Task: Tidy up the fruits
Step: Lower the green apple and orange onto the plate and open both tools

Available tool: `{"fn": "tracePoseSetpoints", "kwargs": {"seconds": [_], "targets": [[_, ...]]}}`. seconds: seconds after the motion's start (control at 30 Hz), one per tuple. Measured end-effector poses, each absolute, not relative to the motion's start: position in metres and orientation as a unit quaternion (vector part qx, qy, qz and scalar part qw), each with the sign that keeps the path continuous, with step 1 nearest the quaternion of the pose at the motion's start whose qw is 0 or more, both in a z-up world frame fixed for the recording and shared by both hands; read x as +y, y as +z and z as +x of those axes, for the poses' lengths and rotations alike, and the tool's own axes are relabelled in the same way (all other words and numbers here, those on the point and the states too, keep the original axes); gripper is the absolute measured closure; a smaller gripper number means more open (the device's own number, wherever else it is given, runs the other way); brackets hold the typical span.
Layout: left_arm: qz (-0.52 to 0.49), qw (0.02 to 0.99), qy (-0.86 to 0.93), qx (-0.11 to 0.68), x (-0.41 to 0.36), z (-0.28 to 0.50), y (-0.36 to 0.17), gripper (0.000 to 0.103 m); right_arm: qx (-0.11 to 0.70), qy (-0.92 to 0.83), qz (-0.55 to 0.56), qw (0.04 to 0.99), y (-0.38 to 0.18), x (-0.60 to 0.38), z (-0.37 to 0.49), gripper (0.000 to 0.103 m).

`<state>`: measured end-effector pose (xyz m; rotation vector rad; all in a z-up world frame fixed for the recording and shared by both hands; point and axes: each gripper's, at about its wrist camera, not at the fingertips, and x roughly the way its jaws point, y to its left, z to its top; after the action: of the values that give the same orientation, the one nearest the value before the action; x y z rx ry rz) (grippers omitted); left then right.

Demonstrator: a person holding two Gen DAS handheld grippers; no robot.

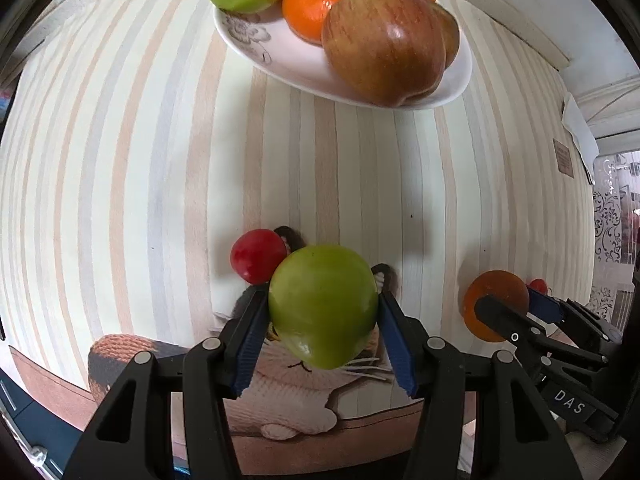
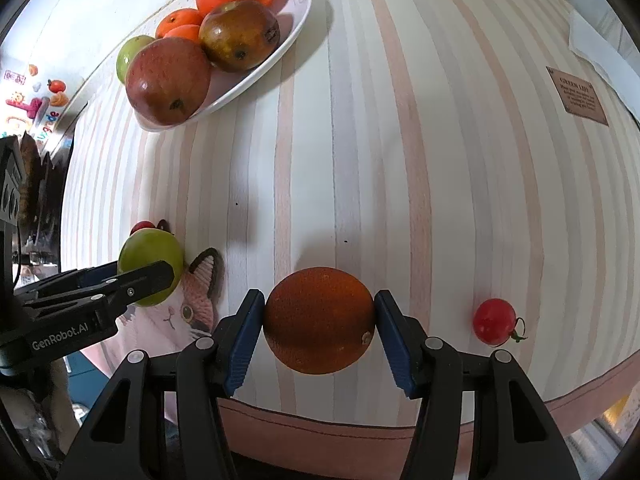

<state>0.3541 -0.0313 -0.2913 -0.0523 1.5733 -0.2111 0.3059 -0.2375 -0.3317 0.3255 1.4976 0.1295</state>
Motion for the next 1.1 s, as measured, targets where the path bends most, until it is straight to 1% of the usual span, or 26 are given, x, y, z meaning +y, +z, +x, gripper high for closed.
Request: {"fn": "tracePoseSetpoints", "kwargs": {"seconds": [0.07, 0.23, 0.37, 0.5, 0.67, 0.83, 1.1], "targets": [[-0.029, 0.706, -0.094, 0.702, -0.040, 0.349, -0.284, 0.051, 0.674, 0.060, 0.155, 0.720, -0.328, -0.243, 0.306, 0.044], [-0.059, 0.723, -0.101, 0.680, -0.027, 0.353, -0.247, 0.051, 0.656, 0.071, 0.184, 0.728, -0.309, -0.254, 0.315, 0.044], [-0.082, 0.745, -0.101, 0.654, -0.013, 0.376, -0.213, 0.051, 0.631, 0.077, 0.210, 0.743, -0.285, -0.265, 0.341, 0.044], [-0.090, 0.759, -0.086, 0.639, 0.000, 0.409, -0.198, 0.051, 0.602, 0.078, 0.228, 0.761, -0.263, -0.271, 0.380, 0.044], [-0.085, 0.759, -0.064, 0.642, 0.008, 0.453, -0.210, 0.051, 0.579, 0.069, 0.222, 0.782, -0.250, -0.267, 0.442, 0.044], [-0.081, 0.743, -0.052, 0.663, 0.010, 0.481, -0.236, 0.050, 0.583, 0.059, 0.195, 0.786, -0.259, -0.263, 0.491, 0.044], [-0.099, 0.719, -0.054, 0.685, 0.012, 0.478, -0.259, 0.050, 0.603, 0.052, 0.165, 0.778, -0.293, -0.256, 0.519, 0.044]]}}
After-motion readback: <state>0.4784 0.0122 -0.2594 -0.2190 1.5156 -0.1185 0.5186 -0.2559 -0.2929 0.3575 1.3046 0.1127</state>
